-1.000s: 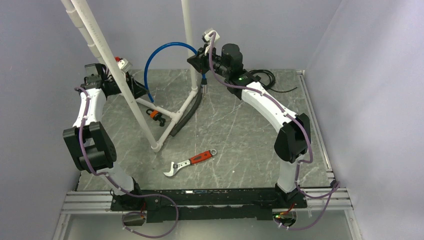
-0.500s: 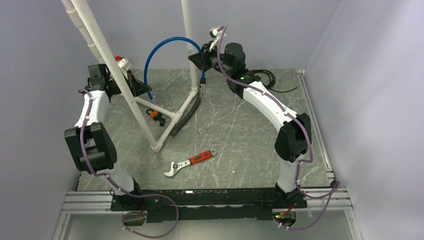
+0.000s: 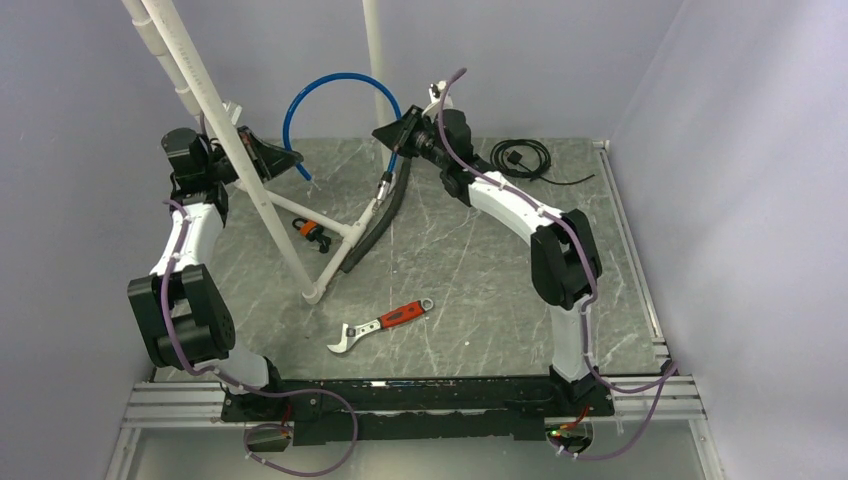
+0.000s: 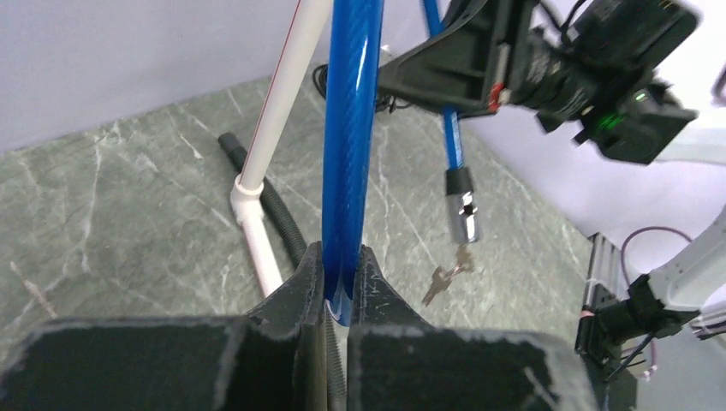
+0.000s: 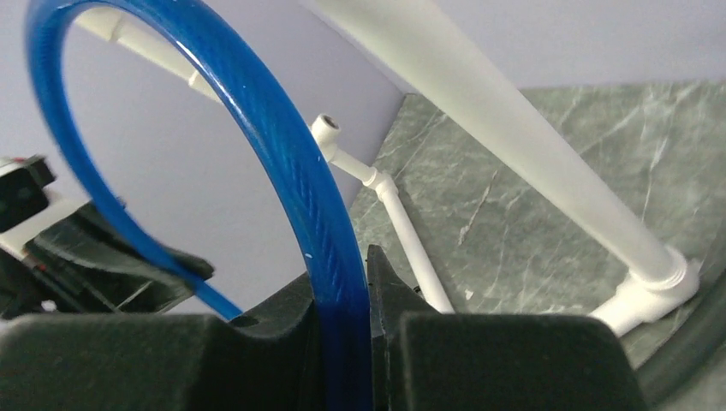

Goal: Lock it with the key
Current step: Lock the lock.

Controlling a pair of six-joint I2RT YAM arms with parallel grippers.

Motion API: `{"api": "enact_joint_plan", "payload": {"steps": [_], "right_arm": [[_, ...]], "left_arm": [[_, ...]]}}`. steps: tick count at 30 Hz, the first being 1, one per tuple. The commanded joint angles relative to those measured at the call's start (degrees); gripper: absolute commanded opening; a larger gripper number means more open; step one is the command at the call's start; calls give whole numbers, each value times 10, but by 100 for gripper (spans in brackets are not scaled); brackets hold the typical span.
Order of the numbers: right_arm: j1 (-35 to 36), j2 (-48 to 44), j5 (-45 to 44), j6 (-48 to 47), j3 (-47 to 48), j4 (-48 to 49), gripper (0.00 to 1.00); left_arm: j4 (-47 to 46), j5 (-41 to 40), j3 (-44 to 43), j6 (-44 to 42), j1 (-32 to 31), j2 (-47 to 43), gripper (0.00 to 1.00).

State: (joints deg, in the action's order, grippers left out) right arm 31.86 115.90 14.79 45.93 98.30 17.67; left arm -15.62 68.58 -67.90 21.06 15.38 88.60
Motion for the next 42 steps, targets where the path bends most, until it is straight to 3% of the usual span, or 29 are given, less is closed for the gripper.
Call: {"api": "enact_joint_plan", "payload": {"steps": [1, 6, 16, 26, 31, 42], "right_arm": [[9, 13, -65, 123, 8, 54, 0], [28, 38, -96, 150, 31, 38, 0], [49, 80, -136, 192, 71, 9, 0], [54, 95, -129, 222, 80, -1, 0], [55, 98, -105, 237, 77, 8, 0], [65, 109, -86, 259, 94, 9, 0]], "left_arm": [[-170, -4, 14, 157, 0, -23, 0], [-365, -20, 43, 307, -12, -6, 0], [-516, -4, 51, 396, -46, 43, 0], [-505, 32, 58, 373, -60, 44, 0], [-444, 77, 40, 320, -68, 48, 0], [-479, 92, 40, 315, -74, 64, 0]]}}
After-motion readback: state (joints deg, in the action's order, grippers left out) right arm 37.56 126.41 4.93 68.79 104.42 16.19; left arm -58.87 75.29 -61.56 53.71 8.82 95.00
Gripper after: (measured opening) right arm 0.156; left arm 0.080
